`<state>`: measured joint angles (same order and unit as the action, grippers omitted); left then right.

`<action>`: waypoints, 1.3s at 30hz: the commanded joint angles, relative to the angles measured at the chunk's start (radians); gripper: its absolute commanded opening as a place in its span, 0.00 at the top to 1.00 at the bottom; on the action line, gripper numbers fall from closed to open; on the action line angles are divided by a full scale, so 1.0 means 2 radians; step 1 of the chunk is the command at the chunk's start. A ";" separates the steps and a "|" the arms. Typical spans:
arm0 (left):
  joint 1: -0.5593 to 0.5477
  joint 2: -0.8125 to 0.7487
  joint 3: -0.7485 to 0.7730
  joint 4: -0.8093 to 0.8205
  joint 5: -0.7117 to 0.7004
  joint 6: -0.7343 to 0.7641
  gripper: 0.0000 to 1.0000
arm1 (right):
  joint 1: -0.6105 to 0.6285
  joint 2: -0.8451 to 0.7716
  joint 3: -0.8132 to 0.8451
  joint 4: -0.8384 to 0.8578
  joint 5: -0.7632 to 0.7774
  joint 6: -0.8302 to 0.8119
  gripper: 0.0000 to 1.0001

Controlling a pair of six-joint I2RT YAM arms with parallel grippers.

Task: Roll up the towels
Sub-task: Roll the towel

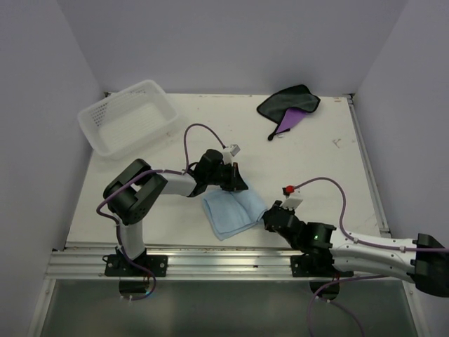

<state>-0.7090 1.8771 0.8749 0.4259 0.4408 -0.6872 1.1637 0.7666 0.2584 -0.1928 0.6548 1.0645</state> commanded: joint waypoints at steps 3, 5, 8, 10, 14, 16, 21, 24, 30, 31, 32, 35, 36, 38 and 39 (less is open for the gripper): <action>0.003 -0.013 0.004 -0.025 -0.009 0.020 1.00 | -0.002 0.027 0.033 0.030 0.003 -0.074 1.00; 0.003 -0.014 0.004 -0.026 -0.011 0.021 1.00 | -0.001 0.032 0.036 0.024 -0.003 -0.076 1.00; 0.003 -0.013 0.004 -0.026 -0.011 0.021 1.00 | -0.001 0.024 0.040 0.008 -0.005 -0.073 1.00; 0.003 -0.011 0.004 -0.025 -0.010 0.021 1.00 | 0.000 0.015 0.037 0.001 0.000 -0.076 1.00; 0.004 -0.012 0.005 -0.024 -0.009 0.020 1.00 | 0.000 -0.016 0.032 0.000 -0.003 -0.106 1.00; 0.005 -0.011 0.005 -0.024 -0.009 0.020 1.00 | 0.002 -0.020 0.033 -0.005 -0.002 -0.125 1.00; 0.005 -0.012 0.007 -0.026 -0.012 0.021 1.00 | 0.006 -0.003 0.050 -0.037 -0.005 -0.150 1.00; 0.005 -0.011 0.007 -0.027 -0.012 0.021 1.00 | 0.012 0.005 0.056 -0.052 -0.005 -0.156 1.00; 0.006 -0.012 0.007 -0.030 -0.016 0.023 1.00 | 0.018 -0.015 0.056 -0.078 0.000 -0.161 1.00; 0.005 -0.012 0.007 -0.031 -0.016 0.024 1.00 | 0.018 -0.020 0.056 -0.085 0.000 -0.163 0.99; 0.005 -0.012 0.007 -0.031 -0.016 0.023 1.00 | 0.019 -0.024 0.057 -0.089 0.000 -0.164 0.99; 0.005 -0.011 0.007 -0.031 -0.016 0.024 1.00 | 0.019 -0.029 0.057 -0.091 -0.003 -0.166 1.00; 0.005 -0.011 0.007 -0.031 -0.016 0.023 1.00 | 0.019 -0.029 0.057 -0.089 -0.004 -0.167 1.00; 0.005 -0.011 0.007 -0.030 -0.017 0.023 1.00 | 0.019 -0.024 0.059 -0.082 -0.008 -0.172 1.00; 0.006 -0.011 0.007 -0.031 -0.017 0.024 1.00 | 0.019 -0.021 0.061 -0.080 -0.010 -0.174 1.00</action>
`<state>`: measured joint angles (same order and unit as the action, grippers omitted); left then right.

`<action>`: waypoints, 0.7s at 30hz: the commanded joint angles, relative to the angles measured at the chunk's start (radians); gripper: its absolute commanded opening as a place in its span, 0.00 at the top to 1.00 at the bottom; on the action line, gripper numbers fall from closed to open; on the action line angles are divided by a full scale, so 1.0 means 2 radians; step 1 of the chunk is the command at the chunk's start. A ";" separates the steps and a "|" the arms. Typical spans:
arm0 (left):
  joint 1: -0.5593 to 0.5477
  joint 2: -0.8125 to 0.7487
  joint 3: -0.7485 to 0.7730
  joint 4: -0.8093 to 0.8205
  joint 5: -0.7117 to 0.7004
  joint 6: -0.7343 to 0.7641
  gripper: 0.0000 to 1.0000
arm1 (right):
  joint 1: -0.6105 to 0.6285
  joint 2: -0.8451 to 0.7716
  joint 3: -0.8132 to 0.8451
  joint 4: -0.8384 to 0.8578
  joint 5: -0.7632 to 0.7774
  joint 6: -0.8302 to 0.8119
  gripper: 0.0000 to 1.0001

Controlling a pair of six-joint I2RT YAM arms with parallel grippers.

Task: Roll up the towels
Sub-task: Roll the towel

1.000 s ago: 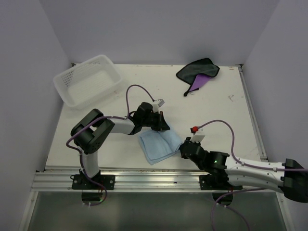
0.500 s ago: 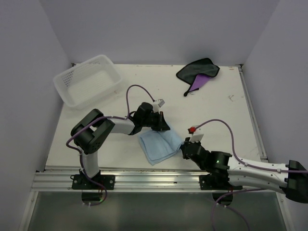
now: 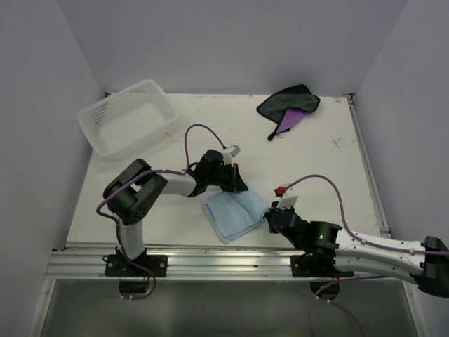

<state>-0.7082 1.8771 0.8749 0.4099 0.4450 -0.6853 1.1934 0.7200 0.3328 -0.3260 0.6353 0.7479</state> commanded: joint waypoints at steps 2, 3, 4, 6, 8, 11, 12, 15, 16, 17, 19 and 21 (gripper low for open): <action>0.005 -0.012 0.007 -0.024 -0.021 0.024 1.00 | 0.006 0.013 0.028 -0.013 0.001 -0.023 1.00; 0.005 -0.012 0.006 -0.024 -0.022 0.024 1.00 | 0.007 0.016 0.032 -0.013 0.004 -0.025 1.00; 0.005 -0.012 0.005 -0.024 -0.022 0.024 1.00 | 0.011 0.018 0.034 -0.013 0.007 -0.029 1.00; 0.005 -0.011 0.004 -0.024 -0.022 0.024 1.00 | 0.019 0.025 0.031 -0.010 0.029 -0.032 1.00; 0.004 -0.011 0.001 -0.022 -0.023 0.024 1.00 | 0.041 0.036 0.020 0.003 0.059 -0.042 1.00; 0.004 -0.010 0.000 -0.022 -0.023 0.024 1.00 | 0.055 0.051 0.015 0.028 0.074 -0.052 1.00; 0.005 -0.012 0.000 -0.022 -0.023 0.024 1.00 | 0.061 0.059 0.019 0.033 0.089 -0.055 1.00; 0.004 -0.013 0.000 -0.024 -0.025 0.025 1.00 | 0.080 0.098 0.036 0.020 0.121 -0.046 1.00; 0.005 -0.014 -0.001 -0.025 -0.025 0.026 1.00 | 0.093 0.122 0.039 0.020 0.130 -0.045 1.00; 0.005 -0.014 -0.002 -0.025 -0.026 0.027 1.00 | 0.100 0.135 0.044 0.017 0.139 -0.042 1.00; 0.005 -0.014 -0.001 -0.026 -0.027 0.027 1.00 | 0.118 0.158 0.062 -0.003 0.168 -0.027 1.00; 0.004 -0.014 -0.003 -0.025 -0.026 0.027 1.00 | 0.126 0.185 0.077 -0.016 0.182 -0.014 1.00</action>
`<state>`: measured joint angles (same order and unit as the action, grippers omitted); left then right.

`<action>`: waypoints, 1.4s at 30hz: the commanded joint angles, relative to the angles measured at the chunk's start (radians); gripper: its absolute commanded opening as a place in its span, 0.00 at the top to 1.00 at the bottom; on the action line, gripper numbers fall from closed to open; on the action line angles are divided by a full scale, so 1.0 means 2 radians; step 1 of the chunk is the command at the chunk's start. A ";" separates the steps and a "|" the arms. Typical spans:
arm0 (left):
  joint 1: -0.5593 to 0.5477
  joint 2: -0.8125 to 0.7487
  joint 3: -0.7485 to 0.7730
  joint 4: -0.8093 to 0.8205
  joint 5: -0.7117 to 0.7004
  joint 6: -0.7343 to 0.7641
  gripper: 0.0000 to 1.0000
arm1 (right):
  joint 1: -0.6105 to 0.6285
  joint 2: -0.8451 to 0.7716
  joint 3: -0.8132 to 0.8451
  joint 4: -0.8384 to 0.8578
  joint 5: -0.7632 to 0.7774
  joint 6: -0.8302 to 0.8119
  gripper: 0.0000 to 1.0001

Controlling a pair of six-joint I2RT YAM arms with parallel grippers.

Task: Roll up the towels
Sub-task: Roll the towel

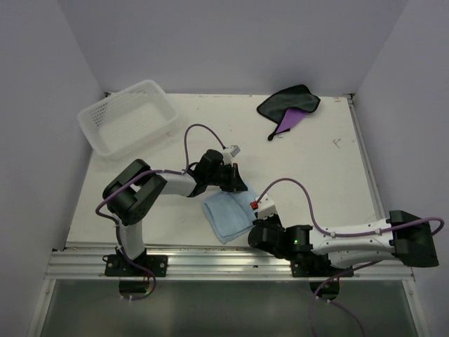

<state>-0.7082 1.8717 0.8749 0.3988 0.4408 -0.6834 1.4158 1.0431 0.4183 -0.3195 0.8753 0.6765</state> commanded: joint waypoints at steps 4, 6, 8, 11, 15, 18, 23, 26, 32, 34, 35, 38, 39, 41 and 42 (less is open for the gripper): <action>0.005 -0.012 -0.009 -0.018 -0.024 0.025 1.00 | 0.023 0.035 0.043 -0.042 0.079 0.041 1.00; 0.004 -0.014 -0.010 -0.021 -0.023 0.024 1.00 | 0.025 0.030 0.039 -0.036 0.079 0.035 1.00; 0.005 -0.018 -0.010 -0.020 -0.025 0.023 1.00 | 0.025 0.035 0.040 -0.034 0.080 0.033 1.00; 0.005 -0.021 -0.006 -0.020 -0.021 0.022 1.00 | 0.031 0.065 0.059 -0.037 0.089 0.029 1.00; 0.005 -0.020 -0.001 -0.025 -0.021 0.022 1.00 | 0.066 0.131 0.095 -0.072 0.121 0.044 1.00; 0.005 -0.019 -0.002 -0.027 -0.023 0.023 1.00 | 0.084 0.184 0.125 -0.097 0.138 0.053 1.00; 0.005 -0.022 -0.006 -0.025 -0.023 0.023 1.00 | 0.102 0.262 0.168 -0.119 0.151 0.044 1.00; 0.005 -0.026 -0.009 -0.027 -0.026 0.023 1.00 | 0.110 0.307 0.196 -0.133 0.158 0.034 1.00; 0.004 -0.035 -0.012 -0.038 -0.032 0.032 1.00 | 0.132 0.388 0.257 -0.188 0.177 0.017 1.00; 0.006 -0.036 -0.013 -0.040 -0.032 0.032 1.00 | 0.136 0.406 0.264 -0.190 0.176 0.008 1.00; 0.005 -0.038 -0.013 -0.041 -0.032 0.033 1.00 | 0.137 0.408 0.264 -0.179 0.169 -0.006 1.00; 0.006 -0.039 -0.013 -0.044 -0.032 0.035 1.00 | 0.138 0.410 0.268 -0.175 0.169 -0.022 1.00; 0.005 -0.038 -0.013 -0.046 -0.033 0.036 1.00 | 0.138 0.410 0.268 -0.173 0.169 -0.025 1.00; 0.007 -0.033 -0.015 -0.047 -0.029 0.036 1.00 | 0.139 0.410 0.274 -0.176 0.171 -0.024 0.98; 0.008 -0.032 -0.017 -0.038 -0.024 0.033 1.00 | 0.140 0.412 0.277 -0.182 0.172 -0.024 0.95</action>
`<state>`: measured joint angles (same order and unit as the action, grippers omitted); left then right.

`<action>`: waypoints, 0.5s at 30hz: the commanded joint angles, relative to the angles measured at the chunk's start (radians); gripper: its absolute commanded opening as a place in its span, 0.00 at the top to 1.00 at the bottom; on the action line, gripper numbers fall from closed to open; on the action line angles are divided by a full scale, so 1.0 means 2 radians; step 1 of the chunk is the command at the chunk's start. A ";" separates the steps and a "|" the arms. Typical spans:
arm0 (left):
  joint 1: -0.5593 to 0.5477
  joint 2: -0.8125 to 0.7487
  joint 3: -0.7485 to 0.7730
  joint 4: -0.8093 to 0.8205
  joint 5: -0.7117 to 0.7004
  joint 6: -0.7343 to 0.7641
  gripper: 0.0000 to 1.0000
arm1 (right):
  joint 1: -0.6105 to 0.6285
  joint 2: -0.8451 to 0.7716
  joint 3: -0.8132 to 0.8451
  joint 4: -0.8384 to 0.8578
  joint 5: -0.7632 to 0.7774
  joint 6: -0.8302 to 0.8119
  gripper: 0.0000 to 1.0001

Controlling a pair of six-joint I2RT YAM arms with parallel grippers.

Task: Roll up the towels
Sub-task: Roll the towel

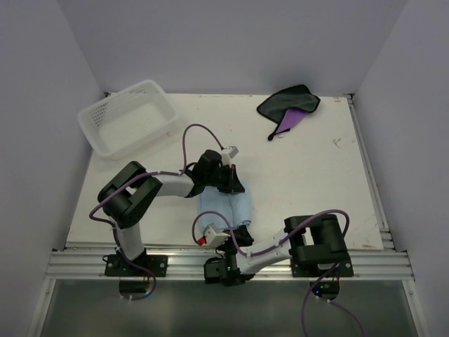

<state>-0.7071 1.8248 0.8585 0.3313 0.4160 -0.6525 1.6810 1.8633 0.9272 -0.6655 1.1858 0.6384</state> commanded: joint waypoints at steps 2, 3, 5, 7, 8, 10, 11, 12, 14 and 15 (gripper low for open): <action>0.015 -0.012 -0.036 0.030 0.011 -0.004 1.00 | 0.012 0.009 0.041 -0.028 0.024 0.020 0.79; 0.019 -0.014 -0.049 0.068 0.017 -0.013 1.00 | 0.014 0.011 0.048 -0.051 0.026 0.030 0.72; 0.028 -0.014 -0.070 0.087 0.027 -0.021 1.00 | 0.024 0.010 0.061 -0.059 0.022 0.039 0.56; 0.029 -0.013 -0.073 0.093 0.029 -0.007 1.00 | 0.029 -0.008 0.059 -0.045 0.002 0.035 0.50; 0.029 -0.013 -0.073 0.094 0.027 -0.005 1.00 | 0.035 -0.017 0.055 -0.035 -0.005 0.028 0.48; 0.029 -0.013 -0.073 0.088 0.018 0.003 1.00 | 0.039 -0.040 0.043 -0.011 -0.024 0.029 0.46; 0.030 -0.012 -0.073 0.089 0.018 0.006 1.00 | 0.042 -0.066 0.040 -0.006 -0.028 0.034 0.46; 0.031 -0.011 -0.073 0.089 0.017 0.006 1.00 | 0.042 -0.080 0.036 0.006 -0.034 0.035 0.46; 0.030 -0.008 -0.073 0.093 0.019 0.006 1.00 | 0.042 -0.131 0.018 0.027 -0.060 0.029 0.46; 0.030 -0.007 -0.073 0.094 0.019 0.004 1.00 | 0.042 -0.151 0.010 0.056 -0.069 0.025 0.46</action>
<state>-0.6559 1.8095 0.7311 0.5083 0.4778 -0.6842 1.7622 1.7199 0.9733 -0.6708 1.0977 0.6724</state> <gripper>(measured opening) 0.005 0.542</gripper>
